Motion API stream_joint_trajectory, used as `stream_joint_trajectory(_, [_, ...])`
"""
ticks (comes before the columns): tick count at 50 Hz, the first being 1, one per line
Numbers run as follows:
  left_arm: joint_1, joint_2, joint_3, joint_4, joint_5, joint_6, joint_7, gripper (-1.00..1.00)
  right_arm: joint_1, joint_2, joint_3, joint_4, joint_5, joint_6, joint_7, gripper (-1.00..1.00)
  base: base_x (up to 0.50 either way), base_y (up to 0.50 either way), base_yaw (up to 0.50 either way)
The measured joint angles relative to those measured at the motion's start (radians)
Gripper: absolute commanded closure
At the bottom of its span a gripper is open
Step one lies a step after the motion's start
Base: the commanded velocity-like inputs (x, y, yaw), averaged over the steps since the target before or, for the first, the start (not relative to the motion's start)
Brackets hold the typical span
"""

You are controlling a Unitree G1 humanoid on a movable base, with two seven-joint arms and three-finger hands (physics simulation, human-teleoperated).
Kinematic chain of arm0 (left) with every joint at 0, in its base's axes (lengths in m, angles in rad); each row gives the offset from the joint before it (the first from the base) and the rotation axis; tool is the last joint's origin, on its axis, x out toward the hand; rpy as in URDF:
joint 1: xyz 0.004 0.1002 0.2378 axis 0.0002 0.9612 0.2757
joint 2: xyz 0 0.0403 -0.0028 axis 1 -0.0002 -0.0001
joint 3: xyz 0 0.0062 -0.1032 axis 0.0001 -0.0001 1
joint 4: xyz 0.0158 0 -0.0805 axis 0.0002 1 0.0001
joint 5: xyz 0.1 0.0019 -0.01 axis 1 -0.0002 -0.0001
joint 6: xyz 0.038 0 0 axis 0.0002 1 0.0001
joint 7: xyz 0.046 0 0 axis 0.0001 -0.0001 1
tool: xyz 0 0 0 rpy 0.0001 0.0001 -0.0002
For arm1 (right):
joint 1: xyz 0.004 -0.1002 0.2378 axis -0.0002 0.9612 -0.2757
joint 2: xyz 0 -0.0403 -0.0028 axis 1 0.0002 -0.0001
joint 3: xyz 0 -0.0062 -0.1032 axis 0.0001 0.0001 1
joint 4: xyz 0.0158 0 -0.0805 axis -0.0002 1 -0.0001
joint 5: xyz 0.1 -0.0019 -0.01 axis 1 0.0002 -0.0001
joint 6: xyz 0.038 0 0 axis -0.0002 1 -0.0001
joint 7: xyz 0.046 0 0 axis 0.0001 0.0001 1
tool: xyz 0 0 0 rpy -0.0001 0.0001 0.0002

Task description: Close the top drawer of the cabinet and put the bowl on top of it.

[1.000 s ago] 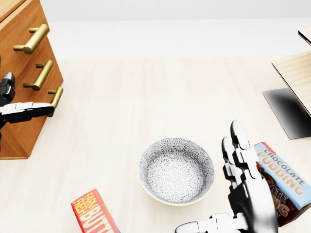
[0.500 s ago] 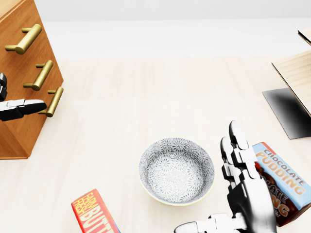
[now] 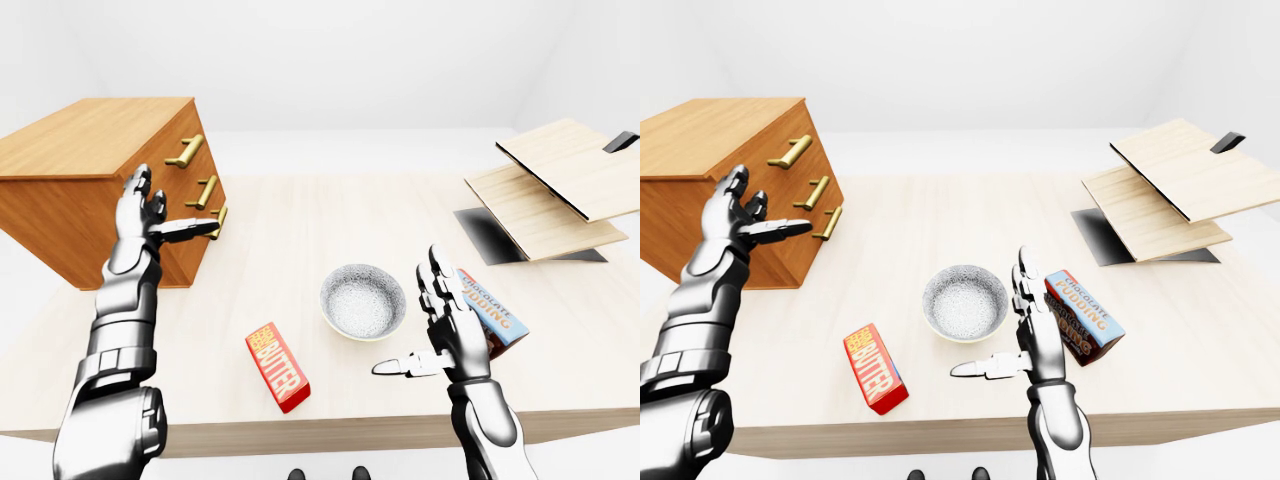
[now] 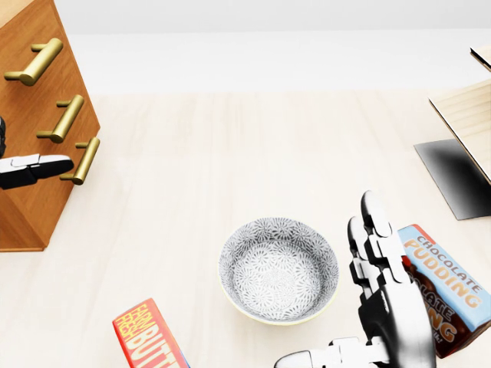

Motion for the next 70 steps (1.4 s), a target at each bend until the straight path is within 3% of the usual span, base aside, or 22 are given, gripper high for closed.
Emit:
stream_joint_trajectory(10, [-0.004,-0.005,-0.007,0.0,0.014,0.0,0.02,-1.0,0.0,0.0,-0.001,0.0,0.0,0.0,0.001,-1.0,0.0,0.0,0.0])
stream_joint_trajectory(19, [0.049,-0.031,-0.001,-0.098,0.033,0.0,0.026,-1.0,-0.002,0.001,-0.003,0.002,0.001,0.001,0.002,-1.0,0.0,0.0,0.0])
stream_joint_trajectory(33, [0.195,-0.114,0.001,-0.461,0.076,0.0,0.009,-1.0,-0.003,0.001,-0.005,0.0,0.002,0.003,0.003,-1.0,0.0,0.0,0.0])
stream_joint_trajectory(45, [0.332,-0.208,-0.032,-0.762,0.148,0.0,-0.039,-1.0,-0.002,0.001,-0.007,-0.004,0.004,0.005,0.004,-1.0,0.0,0.0,0.0])
stream_joint_trajectory(53, [0.447,-0.28,-0.086,-0.979,0.233,0.0,-0.078,-1.0,-0.002,0.001,-0.008,-0.002,0.006,0.003,0.007,-1.0,0.0,0.0,0.0])
stream_joint_trajectory(62, [0.591,-0.364,-0.208,-1.189,0.391,0.0,-0.113,-1.0,0.001,0.001,-0.011,-0.006,0.01,0.003,0.012,-1.0,0.0,0.0,0.0])
stream_joint_trajectory(70, [0.66,-0.42,-0.307,-1.26,0.514,0.0,-0.12,-1.0,0.003,0.002,-0.015,-0.013,0.014,0.005,0.017,-1.0,0.0,0.0,0.0])
